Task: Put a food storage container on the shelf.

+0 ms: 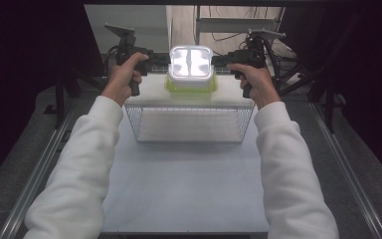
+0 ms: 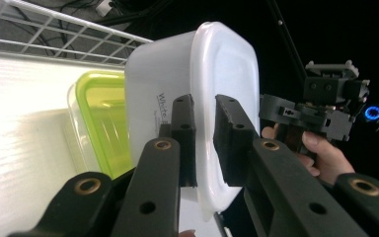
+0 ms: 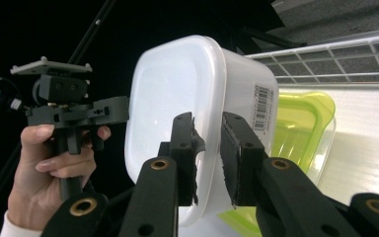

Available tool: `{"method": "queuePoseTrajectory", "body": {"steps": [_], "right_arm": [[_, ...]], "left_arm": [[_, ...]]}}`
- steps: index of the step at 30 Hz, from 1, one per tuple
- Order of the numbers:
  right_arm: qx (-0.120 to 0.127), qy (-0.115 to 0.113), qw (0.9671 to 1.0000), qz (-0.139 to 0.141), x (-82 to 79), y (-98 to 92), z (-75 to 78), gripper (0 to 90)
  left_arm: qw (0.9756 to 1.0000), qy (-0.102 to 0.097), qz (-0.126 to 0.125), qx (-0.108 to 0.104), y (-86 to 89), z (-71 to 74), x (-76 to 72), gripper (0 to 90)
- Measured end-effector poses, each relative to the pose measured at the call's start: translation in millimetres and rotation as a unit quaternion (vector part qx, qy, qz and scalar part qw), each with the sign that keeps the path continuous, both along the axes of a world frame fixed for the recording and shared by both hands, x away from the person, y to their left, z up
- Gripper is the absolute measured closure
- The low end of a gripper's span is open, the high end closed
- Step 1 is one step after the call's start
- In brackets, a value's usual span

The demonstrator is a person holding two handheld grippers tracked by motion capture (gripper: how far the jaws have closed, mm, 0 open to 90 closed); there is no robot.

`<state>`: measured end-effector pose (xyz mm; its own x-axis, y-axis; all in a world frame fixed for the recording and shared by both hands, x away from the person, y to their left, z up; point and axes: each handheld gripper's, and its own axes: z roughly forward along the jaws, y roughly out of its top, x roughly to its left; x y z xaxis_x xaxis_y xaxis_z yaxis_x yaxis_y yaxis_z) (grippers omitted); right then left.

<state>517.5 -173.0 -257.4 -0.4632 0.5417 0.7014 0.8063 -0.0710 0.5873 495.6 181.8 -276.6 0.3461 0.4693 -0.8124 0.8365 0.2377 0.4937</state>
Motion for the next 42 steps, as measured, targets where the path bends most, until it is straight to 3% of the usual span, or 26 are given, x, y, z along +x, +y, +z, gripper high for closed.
{"method": "queuePoseTrajectory", "body": {"steps": [8, 14, 21, 25, 29, 32, 34, 37, 42], "right_arm": [[0.026, 0.029, 0.9992, -0.012, 13.1, -0.6, -7.9, 74.2], [0.030, 0.042, 0.9985, -0.018, 15.0, 0.5, -10.4, 73.3], [0.029, 0.037, 0.9986, -0.023, 13.5, 1.4, -11.3, 70.8], [0.034, 0.033, 0.9986, -0.022, 11.2, 2.4, -9.5, 62.7], [0.020, 0.003, 0.9995, -0.025, 2.7, 2.6, -0.6, 53.4], [-0.004, -0.022, 0.9993, -0.031, -6.5, 0.3, 6.3, 47.6], [-0.014, -0.040, 0.9986, -0.031, -13.3, -2.5, 10.5, 45.4], [-0.022, -0.068, 0.9971, -0.024, -25.7, -7.9, 16.1, 43.4], [-0.055, -0.111, 0.9922, -0.010, -49.1, -19.9, 15.0, 41.2]], "left_arm": [[0.9998, 0.014, 0.003, -0.017, 1.8, -5.7, 10.6, 78.2], [0.9996, 0.020, 0.006, -0.019, 2.5, -9.6, 12.5, 77.1], [0.9998, 0.010, 0.010, -0.016, 1.5, -9.6, 10.5, 75.6], [0.9997, -0.010, 0.009, -0.020, 0.1, -6.6, 8.0, 66.0], [0.9991, -0.041, 0.006, -0.009, -0.2, -0.1, 0.5, 55.2], [0.9980, -0.061, 0.008, 0.014, 0.6, 4.7, -9.1, 46.3], [0.9963, -0.079, 0.009, 0.034, 2.4, 8.2, -17.4, 41.5], [0.9942, -0.100, 0.008, 0.040, 6.1, 11.3, -31.7, 36.4], [0.9879, -0.132, 0.000, 0.081, 10.4, 9.6, -57.8, 31.5]]}}
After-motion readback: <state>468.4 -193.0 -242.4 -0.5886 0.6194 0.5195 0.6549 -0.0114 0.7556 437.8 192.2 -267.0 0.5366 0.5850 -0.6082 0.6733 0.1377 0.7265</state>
